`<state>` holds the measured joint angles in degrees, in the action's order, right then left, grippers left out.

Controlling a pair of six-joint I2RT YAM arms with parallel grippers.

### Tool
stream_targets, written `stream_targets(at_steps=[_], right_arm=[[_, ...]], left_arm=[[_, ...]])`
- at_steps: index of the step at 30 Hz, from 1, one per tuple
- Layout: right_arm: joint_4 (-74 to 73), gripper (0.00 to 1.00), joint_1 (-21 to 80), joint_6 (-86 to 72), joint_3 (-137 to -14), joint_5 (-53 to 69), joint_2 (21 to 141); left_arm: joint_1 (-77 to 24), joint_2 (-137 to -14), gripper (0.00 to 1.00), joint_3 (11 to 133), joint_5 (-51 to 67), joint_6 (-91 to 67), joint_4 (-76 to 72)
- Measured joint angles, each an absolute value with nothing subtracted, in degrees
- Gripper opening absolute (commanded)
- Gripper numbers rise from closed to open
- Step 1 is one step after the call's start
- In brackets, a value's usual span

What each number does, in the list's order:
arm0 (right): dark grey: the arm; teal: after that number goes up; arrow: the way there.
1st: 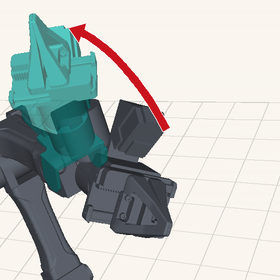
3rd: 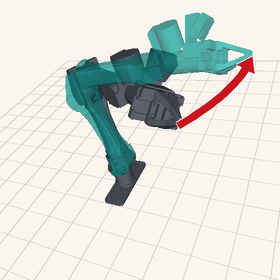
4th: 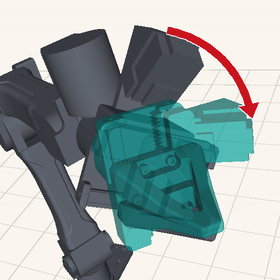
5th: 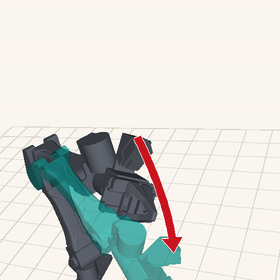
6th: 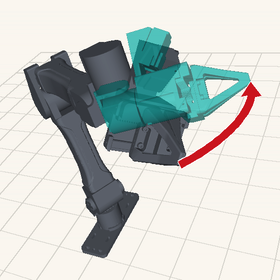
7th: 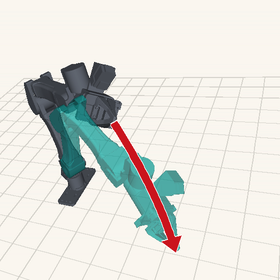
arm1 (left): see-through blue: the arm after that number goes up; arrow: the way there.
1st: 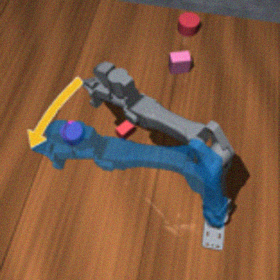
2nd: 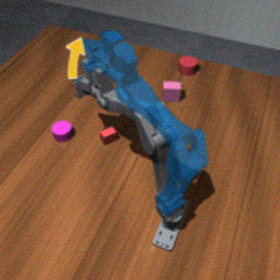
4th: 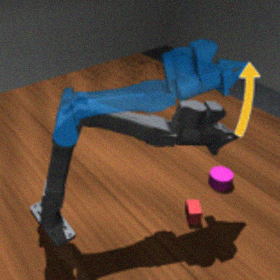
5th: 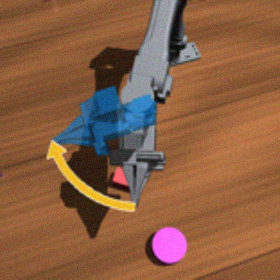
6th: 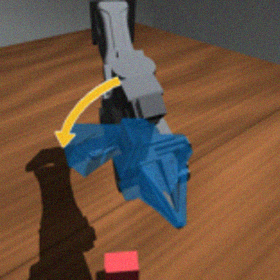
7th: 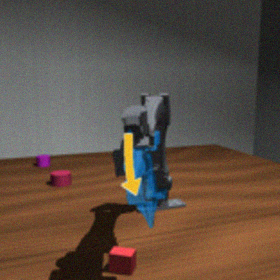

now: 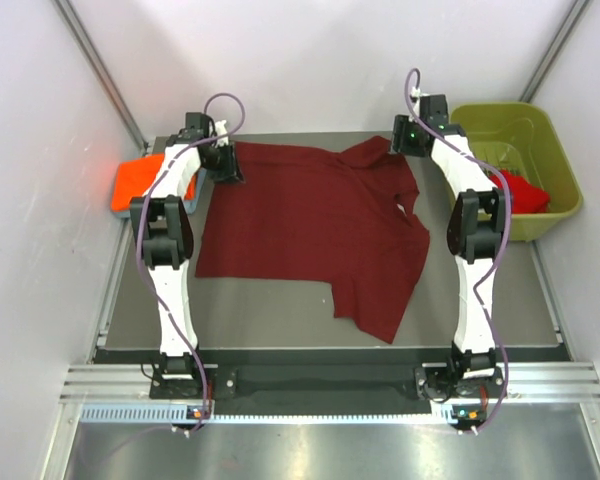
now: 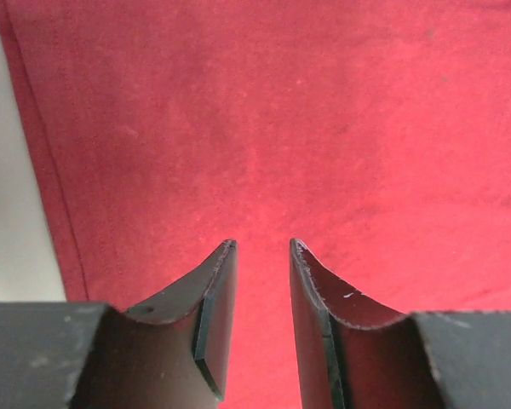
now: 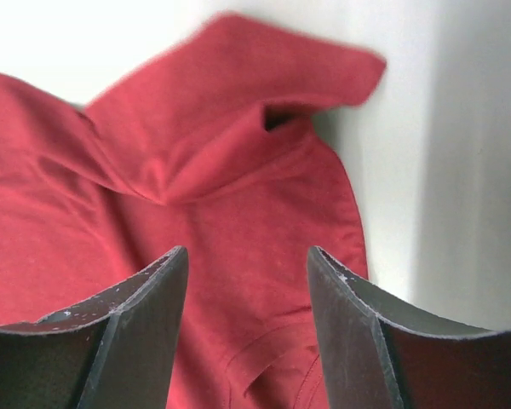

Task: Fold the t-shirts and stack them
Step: Flatten the tshirt out

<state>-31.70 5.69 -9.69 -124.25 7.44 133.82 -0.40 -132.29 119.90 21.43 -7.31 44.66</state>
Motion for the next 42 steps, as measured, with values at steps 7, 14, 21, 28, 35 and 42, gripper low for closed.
stream_targets(at_steps=[7,14,21,28,35,42], right_arm=[[-31.7,0.58,3.4,-14.5,-121.8,12.3,134.9],[-31.9,0.59,2.9,-16.3,-119.6,15.3,134.9],[-32.8,0.58,2.5,-16.0,-114.3,19.6,131.7],[-39.6,0.57,2.5,-10.2,-100.5,23.5,118.5],[-46.2,0.58,3.4,-4.1,-89.5,29.6,106.4],[-51.7,0.59,6.6,-1.4,-74.2,34.0,99.0]], left_arm=[[0.7,-129.3,0.36,111.0,21.6,-7.1,44.7],[0.6,-129.3,0.36,109.8,21.7,-7.1,45.2],[0.4,-123.5,0.36,102.4,18.4,-7.1,46.0],[0.5,-106.4,0.36,88.7,18.6,-8.5,49.3],[0.5,-97.6,0.39,80.2,19.0,-9.4,52.1],[3.7,-96.0,0.47,73.4,16.2,-12.1,54.3]])
